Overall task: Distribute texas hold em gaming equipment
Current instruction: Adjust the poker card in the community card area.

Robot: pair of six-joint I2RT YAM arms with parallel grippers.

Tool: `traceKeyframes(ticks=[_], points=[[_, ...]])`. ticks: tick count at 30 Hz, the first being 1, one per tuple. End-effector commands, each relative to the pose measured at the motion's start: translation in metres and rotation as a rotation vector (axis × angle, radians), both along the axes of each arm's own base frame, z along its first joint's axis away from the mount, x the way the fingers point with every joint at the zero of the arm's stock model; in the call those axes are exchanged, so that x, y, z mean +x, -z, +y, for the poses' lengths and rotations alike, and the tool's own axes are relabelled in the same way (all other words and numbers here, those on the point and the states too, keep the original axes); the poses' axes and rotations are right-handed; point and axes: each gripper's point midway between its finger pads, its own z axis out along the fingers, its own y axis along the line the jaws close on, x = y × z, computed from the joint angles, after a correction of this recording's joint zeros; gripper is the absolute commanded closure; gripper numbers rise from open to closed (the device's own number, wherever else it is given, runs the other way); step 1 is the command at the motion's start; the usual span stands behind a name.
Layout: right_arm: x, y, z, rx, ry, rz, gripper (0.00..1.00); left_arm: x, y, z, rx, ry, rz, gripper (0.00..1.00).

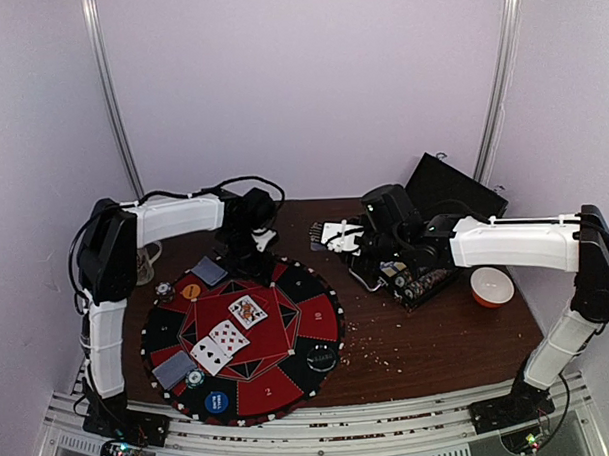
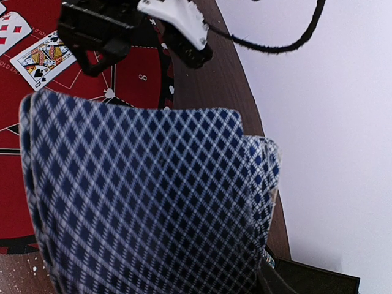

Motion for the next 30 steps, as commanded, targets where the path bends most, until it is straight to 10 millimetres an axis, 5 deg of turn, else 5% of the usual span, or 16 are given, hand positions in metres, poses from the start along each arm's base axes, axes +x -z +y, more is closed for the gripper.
traceKeyframes(ticks=[1,5,9,18,30], points=[[-0.002,-0.005,-0.003,0.017,0.009,0.004,0.57,0.036,-0.011,0.02,-0.059,-0.116,-0.104,0.35],[-0.002,-0.004,-0.003,0.014,0.01,0.007,0.57,0.032,0.012,0.025,-0.041,-0.135,-0.066,0.36],[-0.002,-0.003,-0.002,0.013,0.007,0.009,0.57,0.021,0.026,0.027,-0.043,-0.157,-0.037,0.47],[-0.002,-0.003,-0.002,0.016,0.004,0.009,0.57,-0.014,0.039,0.036,-0.009,-0.186,0.004,0.52],[-0.004,-0.001,-0.002,0.016,0.002,0.01,0.57,-0.04,0.031,0.045,-0.05,-0.227,0.038,0.57]])
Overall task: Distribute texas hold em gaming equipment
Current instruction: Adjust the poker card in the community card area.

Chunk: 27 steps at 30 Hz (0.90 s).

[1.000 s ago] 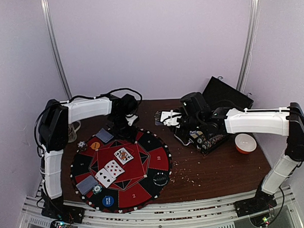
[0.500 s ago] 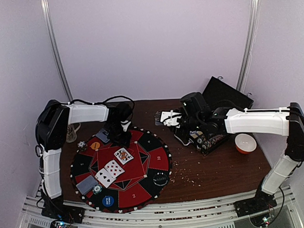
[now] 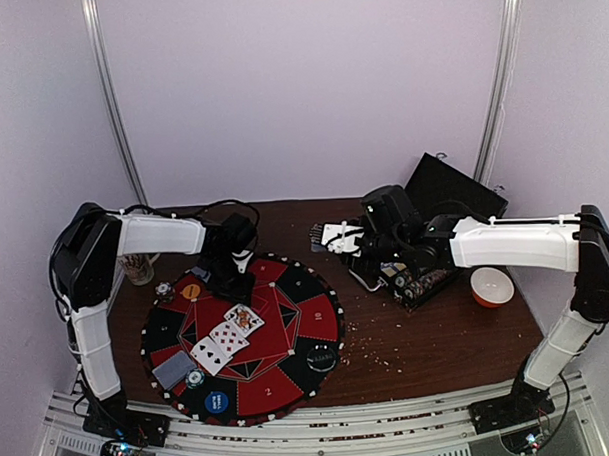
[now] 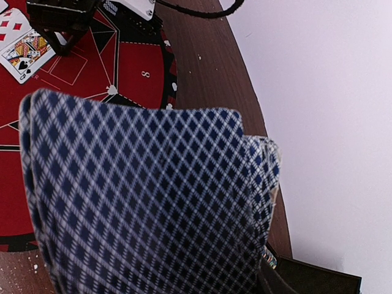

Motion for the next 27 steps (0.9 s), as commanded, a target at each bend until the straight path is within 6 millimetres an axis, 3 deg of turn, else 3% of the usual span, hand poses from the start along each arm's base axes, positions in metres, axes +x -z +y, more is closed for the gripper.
traceKeyframes(ticks=[1,11,18,22,25,27], points=[[-0.003,-0.004,-0.001,0.023,0.002,0.004,0.57,-0.013,-0.006,0.0,-0.03,-0.025,0.028,0.57],[-0.004,-0.003,-0.002,0.019,0.003,0.005,0.57,-0.001,-0.019,-0.012,-0.074,-0.019,-0.009,0.53],[-0.004,-0.003,-0.003,0.016,0.005,0.008,0.57,0.011,-0.062,-0.035,-0.07,0.134,-0.15,0.48],[-0.004,-0.005,-0.003,0.015,0.006,0.007,0.57,-0.016,-0.075,-0.043,-0.05,0.245,-0.124,0.47],[-0.004,-0.007,-0.005,0.013,0.011,0.005,0.57,-0.056,-0.06,-0.015,0.018,0.216,0.038,0.5],[-0.005,-0.008,-0.006,0.015,0.01,0.003,0.57,-0.084,-0.055,0.003,0.074,0.221,0.108,0.47]])
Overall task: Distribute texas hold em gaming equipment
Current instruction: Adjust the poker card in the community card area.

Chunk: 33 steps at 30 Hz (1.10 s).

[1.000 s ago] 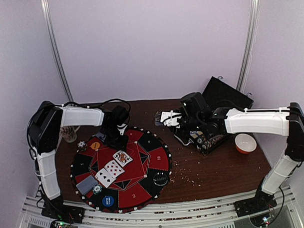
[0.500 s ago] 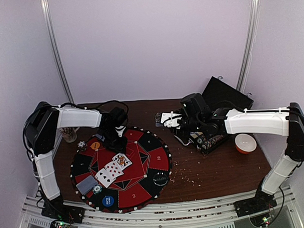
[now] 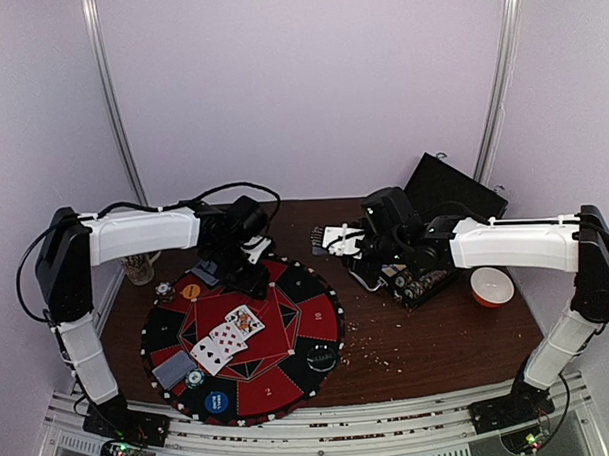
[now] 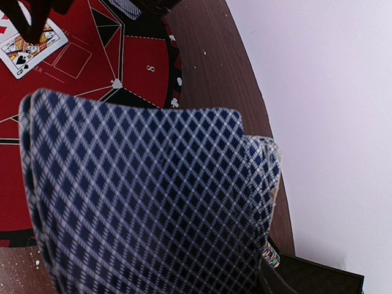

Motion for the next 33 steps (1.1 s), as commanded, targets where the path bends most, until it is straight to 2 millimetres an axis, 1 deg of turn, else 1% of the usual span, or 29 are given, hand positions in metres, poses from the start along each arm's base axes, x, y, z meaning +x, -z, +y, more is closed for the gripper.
traceKeyframes(ticks=[1,3,6,9,12,14,15,16,20,23,26,29,33], points=[[-0.003,-0.014,-0.004,0.031,0.009,-0.011,0.57,-0.065,0.012,0.051,0.169,0.014,0.199,0.43],[-0.004,-0.013,-0.004,0.03,0.008,-0.009,0.57,-0.079,0.009,0.058,0.195,0.021,0.227,0.32],[-0.004,-0.012,-0.005,0.024,0.012,-0.006,0.57,-0.089,0.004,0.053,0.198,0.059,0.237,0.15],[-0.004,-0.011,-0.007,0.021,0.014,-0.005,0.57,-0.1,0.014,0.056,0.257,0.093,0.276,0.09],[-0.005,-0.012,-0.008,0.019,0.013,-0.007,0.57,-0.106,0.027,0.064,0.346,0.113,0.294,0.07],[-0.005,-0.013,-0.008,0.02,0.013,-0.009,0.57,-0.106,0.033,0.069,0.396,0.121,0.285,0.06],[-0.005,-0.013,-0.007,0.021,0.012,-0.009,0.57,-0.105,0.034,0.069,0.409,0.124,0.281,0.02],[-0.005,-0.013,-0.007,0.022,0.012,-0.009,0.57,-0.104,0.037,0.069,0.418,0.128,0.278,0.02],[-0.004,-0.014,-0.005,0.028,0.01,-0.011,0.57,-0.099,0.046,0.067,0.444,0.138,0.261,0.02],[-0.004,-0.015,-0.005,0.029,0.009,-0.012,0.57,-0.087,0.051,0.069,0.487,0.121,0.219,0.02],[-0.004,-0.015,-0.005,0.028,0.009,-0.012,0.57,-0.078,0.053,0.064,0.484,0.107,0.188,0.02],[-0.004,-0.015,-0.006,0.025,0.012,-0.012,0.57,-0.076,0.057,0.06,0.468,0.104,0.186,0.02],[-0.004,-0.015,-0.006,0.025,0.011,-0.012,0.57,-0.076,0.061,0.06,0.47,0.101,0.186,0.02]])
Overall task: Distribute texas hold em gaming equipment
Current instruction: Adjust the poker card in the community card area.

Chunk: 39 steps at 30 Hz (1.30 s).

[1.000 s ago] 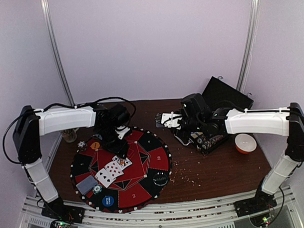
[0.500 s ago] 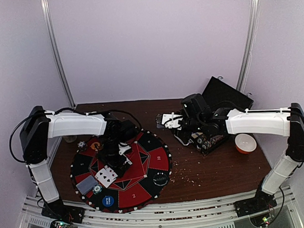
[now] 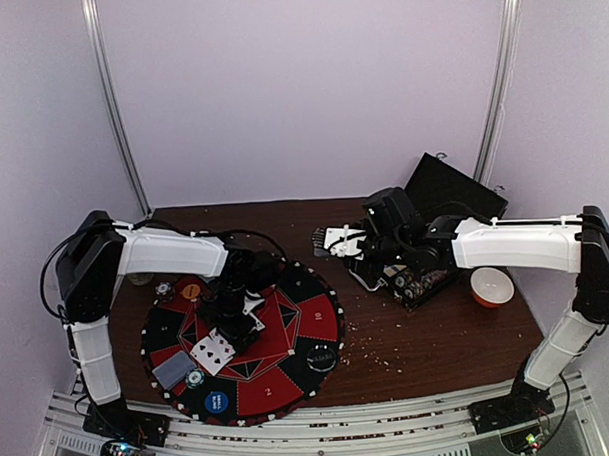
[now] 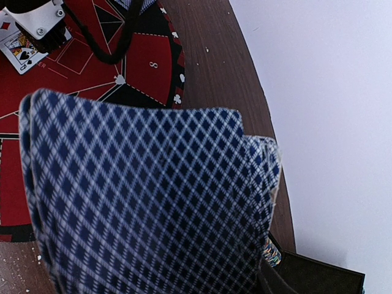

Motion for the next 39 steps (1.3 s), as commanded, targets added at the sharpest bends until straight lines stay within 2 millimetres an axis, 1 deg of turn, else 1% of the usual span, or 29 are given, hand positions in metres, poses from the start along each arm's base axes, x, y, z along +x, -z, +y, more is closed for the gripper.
traceKeyframes(ticks=[1,4,11,15,20,29,32,35,39], points=[[-0.001,-0.015,-0.003,0.033,0.011,-0.018,0.57,0.012,0.0,-0.009,-0.013,-0.007,-0.052,0.02],[-0.001,-0.014,-0.002,0.035,0.01,-0.016,0.57,0.017,0.0,-0.015,-0.038,-0.018,-0.069,0.02],[-0.002,-0.015,-0.004,0.031,0.012,-0.017,0.57,0.022,0.006,-0.014,-0.02,-0.029,-0.087,0.02],[-0.002,-0.014,-0.004,0.031,0.014,-0.014,0.57,0.027,0.004,-0.018,-0.032,-0.036,-0.106,0.02],[-0.002,-0.016,-0.005,0.034,0.014,-0.017,0.57,0.035,0.003,-0.014,-0.013,-0.049,-0.14,0.02],[-0.003,-0.015,-0.006,0.03,0.015,-0.014,0.57,0.043,0.0,-0.023,-0.05,-0.06,-0.157,0.02],[-0.004,-0.015,-0.006,0.029,0.014,-0.013,0.57,0.04,-0.001,-0.033,-0.106,-0.045,-0.129,0.02],[-0.004,-0.015,-0.006,0.028,0.016,-0.014,0.57,0.035,-0.01,-0.048,-0.205,-0.013,-0.106,0.02],[-0.003,-0.014,-0.006,0.027,0.016,-0.012,0.57,0.044,-0.029,-0.065,-0.325,-0.002,-0.101,0.02]])
